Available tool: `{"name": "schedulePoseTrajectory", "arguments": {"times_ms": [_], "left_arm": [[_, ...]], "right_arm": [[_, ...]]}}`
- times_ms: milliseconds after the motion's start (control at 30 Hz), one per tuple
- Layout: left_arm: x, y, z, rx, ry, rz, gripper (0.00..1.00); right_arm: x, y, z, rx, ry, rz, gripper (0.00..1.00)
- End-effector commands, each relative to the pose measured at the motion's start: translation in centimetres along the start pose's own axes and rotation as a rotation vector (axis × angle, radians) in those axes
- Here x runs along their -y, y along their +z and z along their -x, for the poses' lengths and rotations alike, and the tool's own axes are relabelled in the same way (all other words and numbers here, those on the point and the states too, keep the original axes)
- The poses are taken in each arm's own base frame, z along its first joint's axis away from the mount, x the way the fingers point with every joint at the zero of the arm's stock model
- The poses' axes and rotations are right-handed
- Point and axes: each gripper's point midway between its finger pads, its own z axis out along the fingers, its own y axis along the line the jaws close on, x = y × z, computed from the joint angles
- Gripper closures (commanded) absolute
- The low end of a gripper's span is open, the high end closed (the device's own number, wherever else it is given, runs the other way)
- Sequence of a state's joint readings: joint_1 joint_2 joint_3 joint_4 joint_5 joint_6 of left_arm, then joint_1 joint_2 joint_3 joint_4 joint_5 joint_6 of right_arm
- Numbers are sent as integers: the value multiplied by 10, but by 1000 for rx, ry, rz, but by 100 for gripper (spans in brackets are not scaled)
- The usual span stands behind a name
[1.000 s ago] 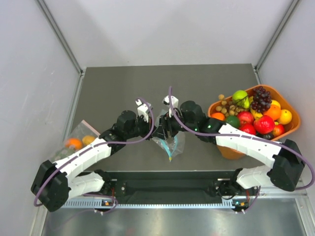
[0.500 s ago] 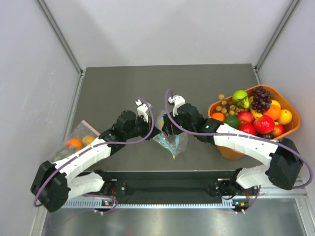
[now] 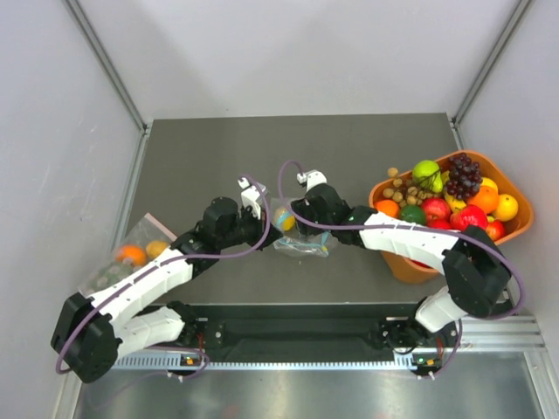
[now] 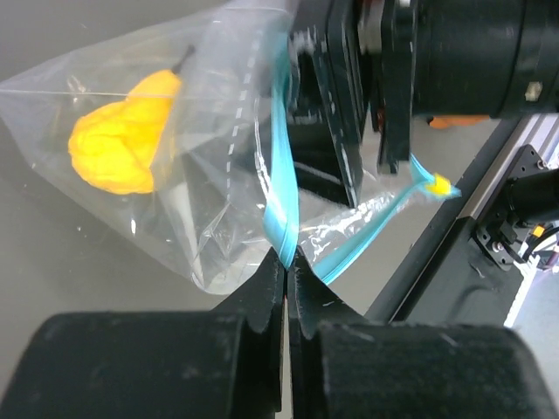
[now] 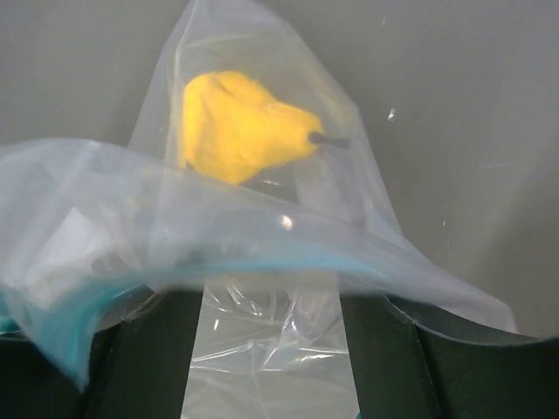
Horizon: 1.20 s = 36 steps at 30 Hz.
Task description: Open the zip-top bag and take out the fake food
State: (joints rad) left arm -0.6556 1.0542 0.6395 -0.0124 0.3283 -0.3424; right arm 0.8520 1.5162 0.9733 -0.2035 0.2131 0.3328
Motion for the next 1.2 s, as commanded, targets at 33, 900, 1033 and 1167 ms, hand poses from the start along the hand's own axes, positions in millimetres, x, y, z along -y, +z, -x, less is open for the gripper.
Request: {"name": "schedulePoseTrajectory", "arguments": {"times_ms": [33, 900, 1033, 1167], "left_arm": [[14, -12, 16, 46, 55, -46, 100], [37, -4, 12, 35, 87, -211, 100], [39, 1, 14, 40, 95, -234, 100], [36, 5, 18, 61, 102, -217, 97]], "right_arm": [[11, 8, 29, 90, 51, -5, 38], [-34, 39, 78, 230, 236, 191, 31], [-53, 36, 87, 260, 285, 293, 31], [-56, 39, 82, 241, 288, 313, 34]]}}
